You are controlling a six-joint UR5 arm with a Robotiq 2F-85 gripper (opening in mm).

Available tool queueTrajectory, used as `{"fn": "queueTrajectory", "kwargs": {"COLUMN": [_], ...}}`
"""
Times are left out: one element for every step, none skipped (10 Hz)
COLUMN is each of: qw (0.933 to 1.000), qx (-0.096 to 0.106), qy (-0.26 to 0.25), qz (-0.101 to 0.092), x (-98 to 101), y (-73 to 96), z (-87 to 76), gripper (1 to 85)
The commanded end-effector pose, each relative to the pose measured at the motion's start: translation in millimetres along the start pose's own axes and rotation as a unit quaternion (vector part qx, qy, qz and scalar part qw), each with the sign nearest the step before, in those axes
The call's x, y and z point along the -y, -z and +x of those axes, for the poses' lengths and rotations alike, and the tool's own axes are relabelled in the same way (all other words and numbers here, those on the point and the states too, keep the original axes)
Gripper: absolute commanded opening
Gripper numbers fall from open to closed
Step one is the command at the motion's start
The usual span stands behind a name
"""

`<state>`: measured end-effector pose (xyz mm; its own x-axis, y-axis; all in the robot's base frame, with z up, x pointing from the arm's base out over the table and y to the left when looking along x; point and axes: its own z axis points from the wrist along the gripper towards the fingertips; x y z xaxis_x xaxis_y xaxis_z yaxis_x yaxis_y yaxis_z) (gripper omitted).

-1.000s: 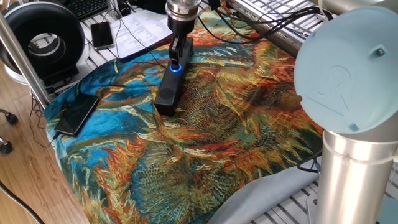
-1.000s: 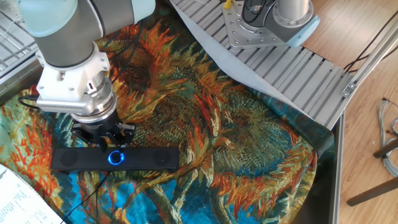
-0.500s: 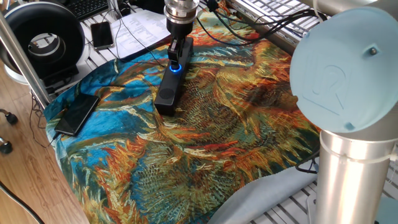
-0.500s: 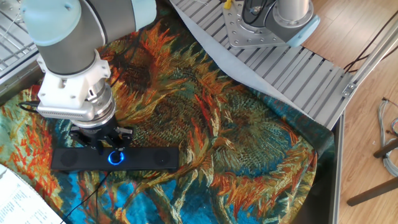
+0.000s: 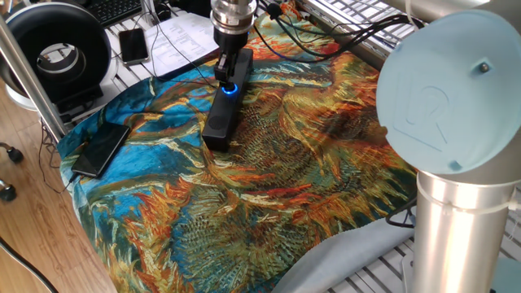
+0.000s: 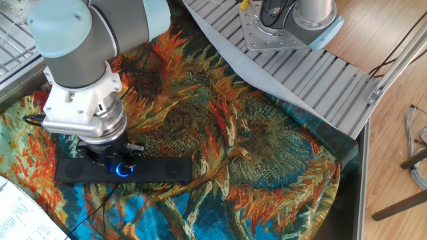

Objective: Turn the knob to increase the volume of the speaker

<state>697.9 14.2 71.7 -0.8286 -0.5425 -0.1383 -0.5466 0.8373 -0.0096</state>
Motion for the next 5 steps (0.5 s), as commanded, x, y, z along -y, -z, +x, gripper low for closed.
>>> {"fn": "queueTrajectory", "kwargs": {"qw": [1.0000,1.0000,1.0000,0.9999,0.9999], "qx": [0.003,0.003,0.006,0.006,0.002], "qy": [0.000,0.007,0.007,0.010,0.012], "qz": [0.001,0.001,0.000,0.001,0.007], "x": [0.7,0.3,-1.9,-3.1,-3.9], "y": [-2.6,-2.8,-3.9,-5.6,-9.3], "z": [-2.4,-2.5,-5.0,-5.8,-3.9], "gripper": [41.3,42.0,42.0,42.0,42.0]}}
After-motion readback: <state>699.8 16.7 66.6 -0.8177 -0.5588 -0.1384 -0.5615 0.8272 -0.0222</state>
